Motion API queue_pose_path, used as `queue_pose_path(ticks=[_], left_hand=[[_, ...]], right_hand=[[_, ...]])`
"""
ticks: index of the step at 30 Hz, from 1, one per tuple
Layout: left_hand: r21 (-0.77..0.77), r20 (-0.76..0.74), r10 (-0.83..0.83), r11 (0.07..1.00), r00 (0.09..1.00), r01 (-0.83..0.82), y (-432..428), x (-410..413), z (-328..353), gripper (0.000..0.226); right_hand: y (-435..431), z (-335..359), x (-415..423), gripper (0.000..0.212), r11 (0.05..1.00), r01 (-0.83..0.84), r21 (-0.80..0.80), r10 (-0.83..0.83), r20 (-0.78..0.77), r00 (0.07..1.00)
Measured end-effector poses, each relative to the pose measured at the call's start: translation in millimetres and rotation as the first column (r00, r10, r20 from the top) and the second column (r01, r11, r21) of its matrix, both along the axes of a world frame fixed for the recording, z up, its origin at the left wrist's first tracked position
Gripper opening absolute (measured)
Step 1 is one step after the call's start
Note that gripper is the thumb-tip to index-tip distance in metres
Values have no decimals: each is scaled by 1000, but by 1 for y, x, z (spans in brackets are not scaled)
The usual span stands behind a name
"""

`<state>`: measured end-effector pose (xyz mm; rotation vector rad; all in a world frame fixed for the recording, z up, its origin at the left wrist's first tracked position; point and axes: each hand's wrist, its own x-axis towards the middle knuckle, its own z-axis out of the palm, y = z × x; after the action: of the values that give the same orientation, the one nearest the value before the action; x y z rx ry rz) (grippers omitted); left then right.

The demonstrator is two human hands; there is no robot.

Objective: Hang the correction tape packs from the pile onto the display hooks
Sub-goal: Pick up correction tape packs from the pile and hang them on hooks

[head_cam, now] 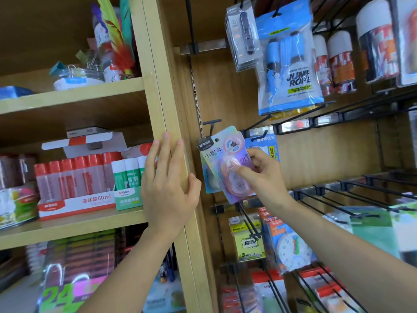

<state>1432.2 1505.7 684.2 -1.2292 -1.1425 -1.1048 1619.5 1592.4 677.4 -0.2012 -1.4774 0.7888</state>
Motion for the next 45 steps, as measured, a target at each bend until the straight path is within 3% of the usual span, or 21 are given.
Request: queue_pose_path(ticks=[12, 16, 19, 21, 23, 25, 33, 40, 45], left_hand=[[23, -10, -23, 999, 1000, 23, 0, 0, -1, 62], [34, -17, -34, 999, 999, 34, 0, -1, -1, 61], [28, -18, -41, 999, 999, 41, 0, -2, -2, 61], [27, -23, -45, 999, 999, 45, 0, -1, -2, 61], [29, -25, -44, 999, 999, 45, 1, -1, -2, 61], [33, -24, -39, 999, 999, 40, 1, -1, -3, 61], [39, -20, -38, 999, 999, 39, 1, -2, -4, 61], [41, -15, -31, 999, 999, 32, 1, -1, -4, 60], [45, -25, -41, 998, 999, 42, 1, -2, -4, 59]], right_hand=[[21, -13, -4, 23, 995, 1, -103, 9, 93, 996], [26, -20, -10, 43, 958, 287, -19, -283, 119, 952], [13, -18, -11, 40, 825, 506, 252, -517, -23, 856], [6, -14, -11, 36, 627, 592, 507, -665, -48, 745], [4, -10, -15, 36, 419, 575, 703, -799, -16, 602], [8, -10, -19, 40, 337, 522, 783, -875, 55, 482], [38, 2, -32, 60, 359, 460, 812, -931, 275, 241], [73, 15, -52, 63, 373, 367, 852, -920, 392, 25], [77, 31, -48, 66, 429, 279, 859, -884, 462, -63]])
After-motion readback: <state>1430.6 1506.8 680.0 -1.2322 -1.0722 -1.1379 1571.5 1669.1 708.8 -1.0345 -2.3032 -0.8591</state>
